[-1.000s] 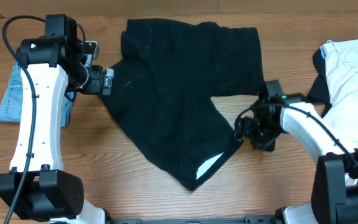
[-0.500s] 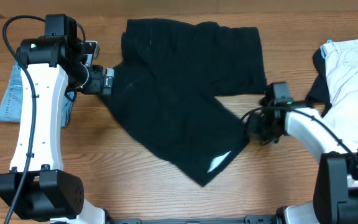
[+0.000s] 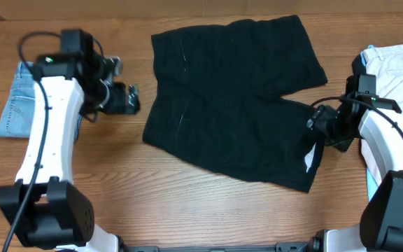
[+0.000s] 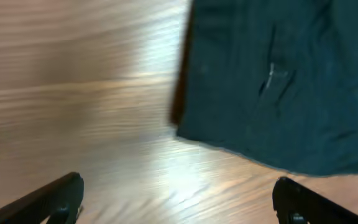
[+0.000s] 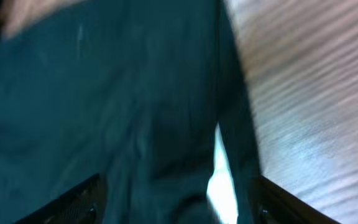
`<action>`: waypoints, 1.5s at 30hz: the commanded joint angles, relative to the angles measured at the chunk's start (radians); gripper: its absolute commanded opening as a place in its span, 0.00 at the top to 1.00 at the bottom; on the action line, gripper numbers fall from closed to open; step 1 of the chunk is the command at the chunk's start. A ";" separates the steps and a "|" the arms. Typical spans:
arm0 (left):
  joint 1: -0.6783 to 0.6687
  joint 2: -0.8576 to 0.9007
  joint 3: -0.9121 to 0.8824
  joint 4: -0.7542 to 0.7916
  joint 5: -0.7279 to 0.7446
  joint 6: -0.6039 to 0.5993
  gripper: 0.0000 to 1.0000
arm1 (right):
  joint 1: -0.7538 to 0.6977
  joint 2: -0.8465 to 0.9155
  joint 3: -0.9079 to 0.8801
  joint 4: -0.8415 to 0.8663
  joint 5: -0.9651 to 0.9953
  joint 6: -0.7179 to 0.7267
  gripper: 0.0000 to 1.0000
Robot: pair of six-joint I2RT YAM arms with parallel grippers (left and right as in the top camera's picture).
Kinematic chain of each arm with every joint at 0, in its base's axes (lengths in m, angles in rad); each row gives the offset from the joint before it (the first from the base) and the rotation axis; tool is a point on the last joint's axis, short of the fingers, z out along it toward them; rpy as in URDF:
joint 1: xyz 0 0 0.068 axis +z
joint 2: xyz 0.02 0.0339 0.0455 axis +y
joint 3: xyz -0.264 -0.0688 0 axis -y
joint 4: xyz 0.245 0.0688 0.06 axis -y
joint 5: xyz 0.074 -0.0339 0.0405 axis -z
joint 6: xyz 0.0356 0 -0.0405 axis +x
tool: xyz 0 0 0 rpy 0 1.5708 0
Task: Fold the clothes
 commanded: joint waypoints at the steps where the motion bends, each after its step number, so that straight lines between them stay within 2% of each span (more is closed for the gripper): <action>1: -0.033 0.003 -0.232 0.147 0.175 -0.003 0.00 | -0.006 -0.020 0.022 -0.064 -0.146 -0.056 0.24; 3: -0.072 0.003 -0.380 0.317 0.174 -0.041 0.03 | -0.006 -0.020 0.022 -0.105 -0.223 -0.089 0.24; 4: -0.093 0.004 -0.446 0.450 0.174 -0.060 0.10 | -0.006 -0.020 0.022 -0.114 -0.262 -0.095 0.24; 7: -0.125 0.004 -0.517 0.560 0.159 -0.127 0.25 | -0.006 -0.020 0.022 -0.129 -0.314 -0.113 0.24; 8: -0.132 0.004 -0.527 0.558 0.137 -0.146 0.24 | -0.006 -0.020 0.022 -0.138 -0.320 -0.116 0.24; 11: -0.141 0.004 -0.550 0.560 0.067 -0.153 0.09 | -0.006 -0.020 0.022 -0.154 -0.320 -0.136 0.23; 13: -0.141 0.004 -0.564 0.558 0.010 -0.153 0.07 | -0.006 -0.020 0.022 -0.166 -0.319 -0.146 0.23; 15: -0.141 0.004 -0.578 0.568 -0.002 -0.153 0.09 | -0.006 -0.020 0.022 -0.167 -0.320 -0.146 0.22; 18: -0.143 0.004 -0.588 0.592 0.018 -0.188 0.35 | -0.006 -0.020 0.022 -0.167 -0.319 -0.146 0.22; 20: -0.142 0.004 -0.588 0.627 0.081 -0.217 0.79 | -0.006 -0.020 0.022 -0.157 -0.304 -0.145 0.21; 21: -0.142 0.004 -0.588 0.633 0.103 -0.222 0.94 | -0.007 -0.020 0.022 -0.148 -0.288 -0.145 0.20; 22: -0.139 0.004 -0.588 0.637 0.118 -0.237 0.96 | -0.009 -0.020 0.022 -0.147 -0.275 -0.145 0.20; 30: -0.095 0.003 -0.544 0.645 0.167 -0.250 0.96 | -0.055 -0.019 0.002 -0.329 -0.142 -0.046 0.19; 37: -0.095 0.003 -0.544 0.647 0.161 -0.250 0.95 | -0.055 -0.019 -0.179 -0.225 -0.144 0.079 0.19; 39: -0.095 0.003 -0.544 0.647 0.154 -0.249 0.95 | -0.053 -0.019 -0.221 -0.193 -0.149 0.106 0.33; 41: -0.095 0.003 -0.544 0.650 0.151 -0.249 0.95 | -0.053 -0.019 -0.262 -0.163 -0.177 0.107 0.41; 43: -0.095 0.003 -0.544 0.653 0.150 -0.249 0.94 | -0.053 -0.019 -0.290 -0.138 -0.195 0.107 0.57; 45: -0.095 0.003 -0.544 0.657 0.150 -0.249 0.94 | -0.053 -0.019 -0.311 -0.112 -0.195 0.107 0.58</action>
